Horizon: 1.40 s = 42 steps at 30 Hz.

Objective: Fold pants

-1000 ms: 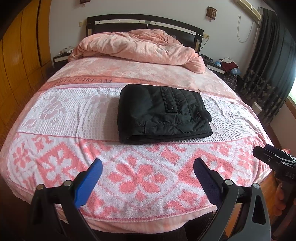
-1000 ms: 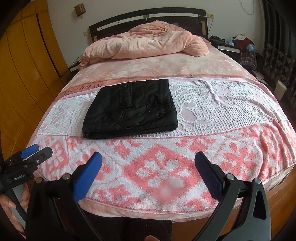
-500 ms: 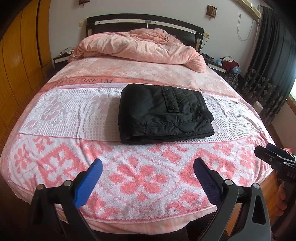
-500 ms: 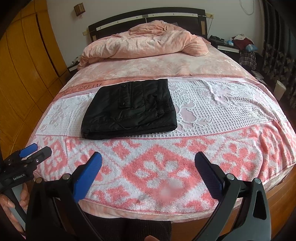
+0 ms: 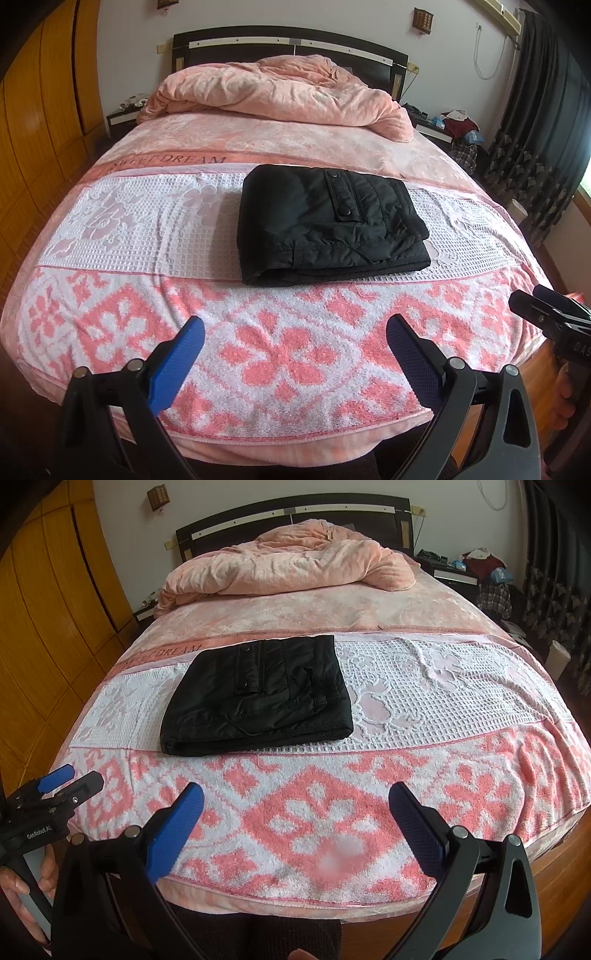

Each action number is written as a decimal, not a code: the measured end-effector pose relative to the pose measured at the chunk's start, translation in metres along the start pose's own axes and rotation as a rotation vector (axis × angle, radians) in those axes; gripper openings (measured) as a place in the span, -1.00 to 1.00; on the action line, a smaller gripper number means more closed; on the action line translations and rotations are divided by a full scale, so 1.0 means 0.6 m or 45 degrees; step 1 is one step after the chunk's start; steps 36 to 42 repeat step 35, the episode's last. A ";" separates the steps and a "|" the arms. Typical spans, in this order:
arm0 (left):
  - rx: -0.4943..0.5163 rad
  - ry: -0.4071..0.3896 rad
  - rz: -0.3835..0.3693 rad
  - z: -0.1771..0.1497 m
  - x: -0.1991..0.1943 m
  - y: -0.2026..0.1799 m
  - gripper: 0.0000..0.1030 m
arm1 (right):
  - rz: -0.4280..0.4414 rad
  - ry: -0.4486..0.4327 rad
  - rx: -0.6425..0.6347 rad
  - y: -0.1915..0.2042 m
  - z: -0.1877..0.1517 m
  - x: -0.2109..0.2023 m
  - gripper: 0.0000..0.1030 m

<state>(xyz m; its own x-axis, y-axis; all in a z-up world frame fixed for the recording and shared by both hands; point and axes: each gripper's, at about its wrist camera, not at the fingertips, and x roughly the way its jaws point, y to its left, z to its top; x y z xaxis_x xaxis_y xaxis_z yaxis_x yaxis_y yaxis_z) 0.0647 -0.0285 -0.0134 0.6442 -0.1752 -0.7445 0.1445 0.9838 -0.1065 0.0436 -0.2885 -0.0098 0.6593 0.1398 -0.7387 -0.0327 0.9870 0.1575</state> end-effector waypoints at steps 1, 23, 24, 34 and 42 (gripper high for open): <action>0.001 0.002 0.002 0.000 0.001 0.000 0.92 | -0.001 0.000 0.000 0.000 0.000 0.000 0.94; 0.004 0.004 0.011 -0.004 0.005 0.009 0.92 | 0.004 0.028 -0.004 -0.008 -0.001 0.011 0.94; 0.004 0.006 0.012 -0.005 0.005 0.012 0.92 | 0.003 0.028 -0.004 -0.008 -0.001 0.011 0.94; 0.000 0.018 0.015 -0.006 0.008 0.017 0.92 | 0.008 0.033 -0.007 -0.010 0.000 0.014 0.94; 0.000 0.018 0.015 -0.005 0.008 0.014 0.92 | 0.008 0.035 -0.008 -0.011 0.000 0.016 0.94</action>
